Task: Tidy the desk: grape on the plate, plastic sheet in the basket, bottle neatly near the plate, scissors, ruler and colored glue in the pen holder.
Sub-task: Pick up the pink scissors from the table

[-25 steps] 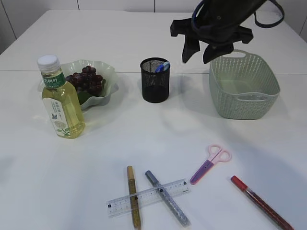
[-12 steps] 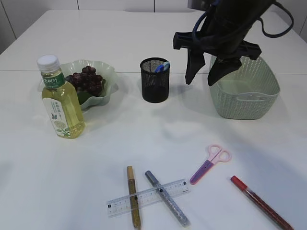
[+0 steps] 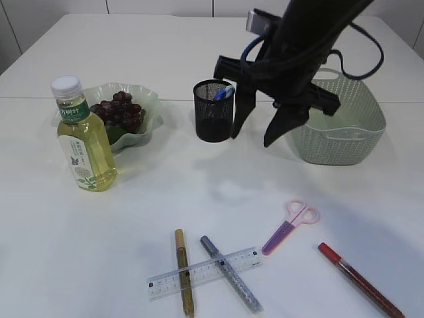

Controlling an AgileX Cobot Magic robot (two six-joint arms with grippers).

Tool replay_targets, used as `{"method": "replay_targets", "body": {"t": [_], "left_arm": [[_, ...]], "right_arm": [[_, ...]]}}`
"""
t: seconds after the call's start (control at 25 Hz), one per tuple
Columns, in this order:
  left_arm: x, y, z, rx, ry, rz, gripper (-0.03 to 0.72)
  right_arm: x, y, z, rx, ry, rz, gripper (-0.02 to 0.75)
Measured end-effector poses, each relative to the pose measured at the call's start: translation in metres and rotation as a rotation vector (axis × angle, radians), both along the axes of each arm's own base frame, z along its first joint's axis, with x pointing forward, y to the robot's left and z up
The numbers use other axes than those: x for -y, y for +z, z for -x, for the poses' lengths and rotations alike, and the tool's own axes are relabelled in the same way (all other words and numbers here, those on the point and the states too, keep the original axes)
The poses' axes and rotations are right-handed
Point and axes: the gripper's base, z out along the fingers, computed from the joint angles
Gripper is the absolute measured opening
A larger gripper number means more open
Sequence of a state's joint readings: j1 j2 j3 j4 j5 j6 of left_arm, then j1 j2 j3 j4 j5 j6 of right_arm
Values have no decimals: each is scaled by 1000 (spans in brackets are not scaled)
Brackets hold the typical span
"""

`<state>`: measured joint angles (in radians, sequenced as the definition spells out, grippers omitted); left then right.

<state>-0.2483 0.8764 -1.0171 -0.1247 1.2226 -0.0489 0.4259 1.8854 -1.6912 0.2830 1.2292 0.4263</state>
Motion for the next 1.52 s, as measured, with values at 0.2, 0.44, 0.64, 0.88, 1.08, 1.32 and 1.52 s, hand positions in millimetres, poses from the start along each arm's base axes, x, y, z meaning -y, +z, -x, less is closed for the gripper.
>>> {"method": "replay_targets", "body": {"t": [0.2, 0.44, 0.64, 0.88, 1.08, 1.32, 1.52], "left_arm": [[4, -1, 3, -17, -37, -10, 433], [12, -1, 6, -11, -105, -28, 433], [15, -1, 8, -10, -129, -35, 433], [15, -1, 8, -9, -128, -37, 433], [15, -1, 8, -12, -126, -37, 433], [15, -2, 8, -15, -126, -40, 433], [15, -2, 8, -15, -126, -40, 433]], "right_arm": [[11, -39, 24, -170, -87, 70, 405], [32, -49, 46, -208, -204, 194, 405], [33, -47, 47, -222, -323, 196, 405], [40, -47, 44, -186, -361, 259, 405], [46, -48, 42, -143, -356, 318, 405], [39, -56, 41, -217, -490, 271, 405], [32, -70, 38, -283, -533, 242, 405]]}}
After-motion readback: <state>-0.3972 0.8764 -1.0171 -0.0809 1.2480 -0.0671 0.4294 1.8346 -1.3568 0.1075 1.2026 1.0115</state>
